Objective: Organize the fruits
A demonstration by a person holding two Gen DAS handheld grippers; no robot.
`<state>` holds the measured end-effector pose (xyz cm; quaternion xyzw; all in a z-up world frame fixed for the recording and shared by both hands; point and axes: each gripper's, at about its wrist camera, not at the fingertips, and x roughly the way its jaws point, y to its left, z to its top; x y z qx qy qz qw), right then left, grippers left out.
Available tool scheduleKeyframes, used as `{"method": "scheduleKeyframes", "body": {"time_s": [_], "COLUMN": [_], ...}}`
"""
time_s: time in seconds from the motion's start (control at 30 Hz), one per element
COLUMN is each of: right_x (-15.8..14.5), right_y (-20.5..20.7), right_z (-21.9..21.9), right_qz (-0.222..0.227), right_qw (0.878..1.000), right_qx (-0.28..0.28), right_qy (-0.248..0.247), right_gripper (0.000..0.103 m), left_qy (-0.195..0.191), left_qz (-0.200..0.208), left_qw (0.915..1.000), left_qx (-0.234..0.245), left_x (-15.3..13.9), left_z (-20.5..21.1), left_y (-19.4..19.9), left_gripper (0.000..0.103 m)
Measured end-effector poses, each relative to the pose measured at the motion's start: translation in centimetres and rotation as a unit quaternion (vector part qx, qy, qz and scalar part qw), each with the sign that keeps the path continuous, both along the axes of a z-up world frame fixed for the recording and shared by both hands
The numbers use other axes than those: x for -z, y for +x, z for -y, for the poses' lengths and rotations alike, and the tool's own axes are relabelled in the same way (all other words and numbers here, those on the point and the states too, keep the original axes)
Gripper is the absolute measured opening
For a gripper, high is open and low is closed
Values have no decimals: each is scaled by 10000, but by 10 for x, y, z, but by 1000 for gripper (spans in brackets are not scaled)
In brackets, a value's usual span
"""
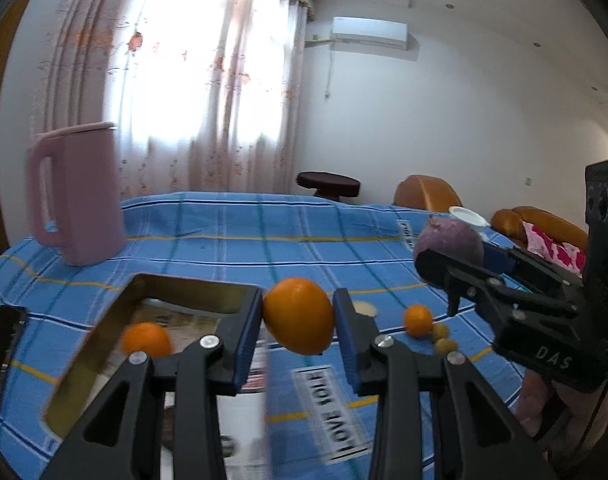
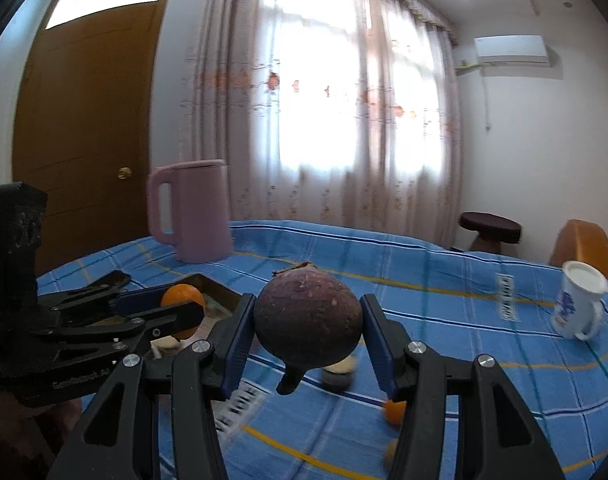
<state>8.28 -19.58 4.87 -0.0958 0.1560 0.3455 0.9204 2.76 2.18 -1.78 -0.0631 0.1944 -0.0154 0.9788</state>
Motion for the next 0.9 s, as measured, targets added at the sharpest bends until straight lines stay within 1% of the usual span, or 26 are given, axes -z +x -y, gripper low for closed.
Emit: {"method": "scheduleKeyframes", "body": {"time_s": [0.27,0.53,0.7,0.9], "right_x": [3,24,38,53], "right_y": [-13,-25,-28,-26], "right_z": [-49,-90,-108,-122], "right_qz": [-211,-509,-615,-784], "right_qw": [9980,9926,9898,9868], "right_qx": [-600,-1058,-1181,-1190], "right_qy": [-41,-302,-514,-774], "right_gripper": [54,54,54,54], "left_qy": [56,12,-62,-123], "left_qz": [-37,-270,-377,-444], "left_qw": [9984,9952,9932,9925], "left_qx": [-569,-941,-1099,-1134], "left_x": [-7,8,18,25], "left_z": [-54,-90,-108,-114], "left_y": [-19,-31,-38,-41], "left_gripper": [38,38,38,38]}}
